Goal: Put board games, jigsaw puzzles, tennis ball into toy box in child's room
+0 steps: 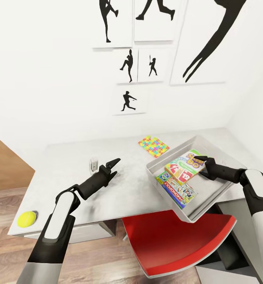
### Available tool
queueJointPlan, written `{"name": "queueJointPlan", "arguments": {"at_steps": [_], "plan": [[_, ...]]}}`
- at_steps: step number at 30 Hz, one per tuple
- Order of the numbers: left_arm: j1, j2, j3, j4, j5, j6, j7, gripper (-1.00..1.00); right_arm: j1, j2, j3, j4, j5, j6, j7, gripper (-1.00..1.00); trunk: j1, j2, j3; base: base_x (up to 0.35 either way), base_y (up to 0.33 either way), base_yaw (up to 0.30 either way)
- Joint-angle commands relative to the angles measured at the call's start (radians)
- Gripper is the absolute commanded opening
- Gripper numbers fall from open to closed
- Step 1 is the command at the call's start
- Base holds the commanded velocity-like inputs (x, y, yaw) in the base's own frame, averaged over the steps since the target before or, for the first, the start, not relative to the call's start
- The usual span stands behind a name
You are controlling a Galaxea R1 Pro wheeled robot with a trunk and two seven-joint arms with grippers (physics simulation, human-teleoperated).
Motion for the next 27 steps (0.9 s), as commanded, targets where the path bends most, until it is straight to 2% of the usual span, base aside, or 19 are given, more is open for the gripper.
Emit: {"name": "queueJointPlan", "arguments": {"at_steps": [1,17,20,27], "plan": [[-0.001,0.000,0.001,0.000,0.005,0.004,0.003,1.00,-0.001,0.000,-0.001,-0.001,-0.010,0.004,-0.011,1.00,0.001,-0.002,-0.002,0.000,0.000,0.000],[-0.001,0.000,0.001,0.000,0.005,0.004,0.002,1.00,-0.001,-0.002,0.007,-0.003,-0.010,0.006,-0.015,1.00,0.001,-0.002,-0.002,0.000,0.000,0.000],[-0.001,0.000,0.001,0.000,0.006,0.004,0.001,1.00,-0.001,-0.008,0.031,-0.007,-0.010,0.006,-0.016,1.00,0.001,-0.002,-0.002,0.000,0.000,0.000],[-0.001,0.000,0.001,0.000,0.006,0.004,0.001,1.00,-0.001,-0.013,0.058,-0.017,-0.010,0.007,-0.018,1.00,0.001,-0.002,-0.002,0.000,0.000,0.000]]}}
